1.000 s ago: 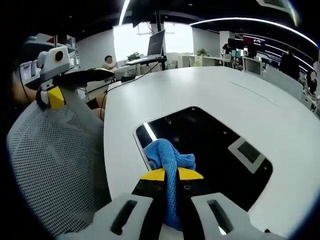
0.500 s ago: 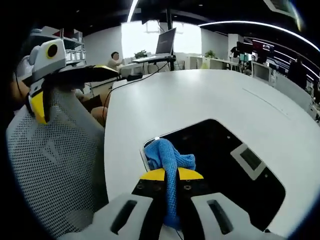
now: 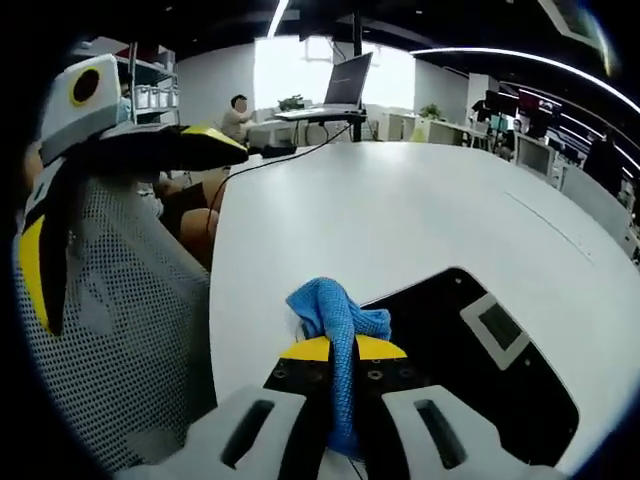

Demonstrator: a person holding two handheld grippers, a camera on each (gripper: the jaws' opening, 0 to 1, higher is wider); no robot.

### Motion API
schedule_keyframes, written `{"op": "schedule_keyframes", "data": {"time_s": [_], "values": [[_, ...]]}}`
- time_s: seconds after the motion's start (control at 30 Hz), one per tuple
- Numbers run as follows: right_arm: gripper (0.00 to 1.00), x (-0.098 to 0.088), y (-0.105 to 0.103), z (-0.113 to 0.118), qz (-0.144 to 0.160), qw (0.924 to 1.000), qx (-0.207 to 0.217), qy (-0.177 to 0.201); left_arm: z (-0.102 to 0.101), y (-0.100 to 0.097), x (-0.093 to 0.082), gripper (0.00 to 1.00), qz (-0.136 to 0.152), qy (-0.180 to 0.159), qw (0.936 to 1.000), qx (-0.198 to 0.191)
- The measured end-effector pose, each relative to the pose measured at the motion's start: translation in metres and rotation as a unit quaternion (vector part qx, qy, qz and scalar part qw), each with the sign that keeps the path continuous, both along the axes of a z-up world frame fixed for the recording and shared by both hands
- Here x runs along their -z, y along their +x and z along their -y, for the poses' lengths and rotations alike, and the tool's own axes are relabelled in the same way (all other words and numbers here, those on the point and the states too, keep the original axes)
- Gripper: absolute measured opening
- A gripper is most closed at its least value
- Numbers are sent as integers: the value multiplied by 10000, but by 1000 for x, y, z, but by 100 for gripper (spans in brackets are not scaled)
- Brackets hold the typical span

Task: Wipe the mirror surface with the cleaning cloth until all visible marks leave the cleaned area.

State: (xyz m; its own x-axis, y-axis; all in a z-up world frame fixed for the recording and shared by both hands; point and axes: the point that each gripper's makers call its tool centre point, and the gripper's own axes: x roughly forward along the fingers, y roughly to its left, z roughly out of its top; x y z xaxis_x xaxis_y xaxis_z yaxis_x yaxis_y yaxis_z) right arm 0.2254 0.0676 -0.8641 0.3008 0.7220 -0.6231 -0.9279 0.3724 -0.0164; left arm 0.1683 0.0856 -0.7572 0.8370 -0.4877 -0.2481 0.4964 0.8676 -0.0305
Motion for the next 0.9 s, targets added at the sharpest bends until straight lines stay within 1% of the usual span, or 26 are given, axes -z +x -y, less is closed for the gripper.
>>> {"op": "schedule_keyframes", "data": {"time_s": [0.13, 0.17, 0.2, 0.23, 0.27, 0.3, 0.37, 0.43, 0.6, 0.67, 0.9], "values": [[1, 0, -1, 1, 58, 10000, -48, 28, -2, 1, -1, 77, 65, -11, 10000, -34], [1, 0, -2, 1, 54, 10000, -8, 67, -2, 1, -1, 77, 76, -15, 10000, -32], [1, 0, -2, 2, 109, 9997, 122, 153, -1, -1, -2, 77, 107, -50, 9999, -21], [1, 0, -1, 2, 203, 9994, 225, 184, -1, -1, -2, 77, 102, -53, 9999, -19], [1, -1, -1, 3, 415, 9989, 195, 93, -1, 0, -2, 77, 80, -31, 10000, -15], [1, 0, -1, 2, 519, 9986, 120, 1, -1, 2, -2, 76, 80, -33, 10000, -7], [1, -1, -2, 0, 402, 9991, 79, -69, 0, 3, -6, 74, 184, -77, 9998, -9], [1, -1, -2, 0, 323, 9994, 69, -113, 0, 0, -7, 74, 222, -105, 9997, -5], [1, 0, -3, 1, 318, 9994, 49, -133, 0, 2, -6, 74, 210, -88, 9997, -19], [1, 0, -3, 1, 250, 9996, 108, -80, 0, 2, -7, 74, 229, -98, 9997, -21], [1, -1, -3, 1, 344, 9993, 138, -51, 1, 2, -7, 73, 212, -101, 9997, 2]]}}
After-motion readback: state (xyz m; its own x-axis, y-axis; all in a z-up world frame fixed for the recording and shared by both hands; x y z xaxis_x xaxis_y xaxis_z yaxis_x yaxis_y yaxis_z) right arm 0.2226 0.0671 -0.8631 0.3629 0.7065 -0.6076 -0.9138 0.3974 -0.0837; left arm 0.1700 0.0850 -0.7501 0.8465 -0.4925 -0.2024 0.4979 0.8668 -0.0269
